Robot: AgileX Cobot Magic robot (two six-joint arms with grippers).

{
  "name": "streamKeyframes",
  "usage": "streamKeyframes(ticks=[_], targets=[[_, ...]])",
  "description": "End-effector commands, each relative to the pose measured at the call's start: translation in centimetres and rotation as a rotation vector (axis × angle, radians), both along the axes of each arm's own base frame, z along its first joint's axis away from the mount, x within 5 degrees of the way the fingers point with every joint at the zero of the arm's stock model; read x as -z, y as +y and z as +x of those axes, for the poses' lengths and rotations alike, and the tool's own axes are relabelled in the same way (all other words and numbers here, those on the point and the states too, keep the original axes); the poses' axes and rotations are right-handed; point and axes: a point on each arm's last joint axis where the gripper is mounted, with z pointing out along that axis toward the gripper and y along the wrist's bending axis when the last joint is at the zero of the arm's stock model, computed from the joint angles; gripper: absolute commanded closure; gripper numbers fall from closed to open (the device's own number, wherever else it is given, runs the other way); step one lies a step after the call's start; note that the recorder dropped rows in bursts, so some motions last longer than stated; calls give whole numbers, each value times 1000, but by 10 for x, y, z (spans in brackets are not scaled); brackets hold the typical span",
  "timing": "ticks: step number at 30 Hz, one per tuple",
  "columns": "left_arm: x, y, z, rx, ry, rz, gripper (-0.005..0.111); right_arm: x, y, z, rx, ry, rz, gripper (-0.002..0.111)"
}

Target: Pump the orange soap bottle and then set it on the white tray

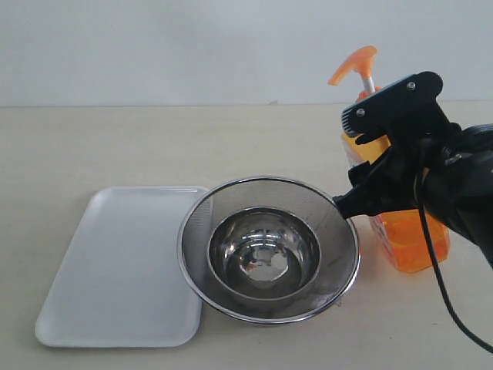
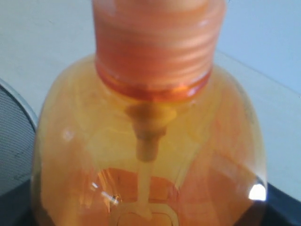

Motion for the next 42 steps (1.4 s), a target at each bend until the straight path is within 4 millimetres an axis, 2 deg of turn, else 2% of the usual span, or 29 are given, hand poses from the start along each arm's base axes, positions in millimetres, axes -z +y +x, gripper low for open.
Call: streamKeyframes(ticks=[1, 19, 24, 26, 31, 33, 38, 42], targets=[[0, 0, 0, -3, -6, 0, 102, -10, -1, 3, 8, -61, -25, 108], [0, 0, 0, -3, -6, 3, 102, -10, -2, 3, 14, -64, -26, 108], [-5, 2, 1, -10, -64, 86, 102, -10, -2, 3, 16, -64, -23, 108], [-13, 2, 2, -10, -152, 91, 102, -10, -2, 3, 16, -64, -23, 108], [-50, 0, -3, -9, -568, 97, 102, -10, -2, 3, 16, -64, -23, 108], [-59, 0, -6, -8, -674, 102, 102, -10, -2, 3, 16, -64, -23, 108], [-89, 0, -12, -12, -681, 103, 102, -10, -2, 3, 16, -64, -22, 108], [-121, 0, -4, -12, -658, 96, 102, -10, -2, 3, 16, -64, -22, 108]])
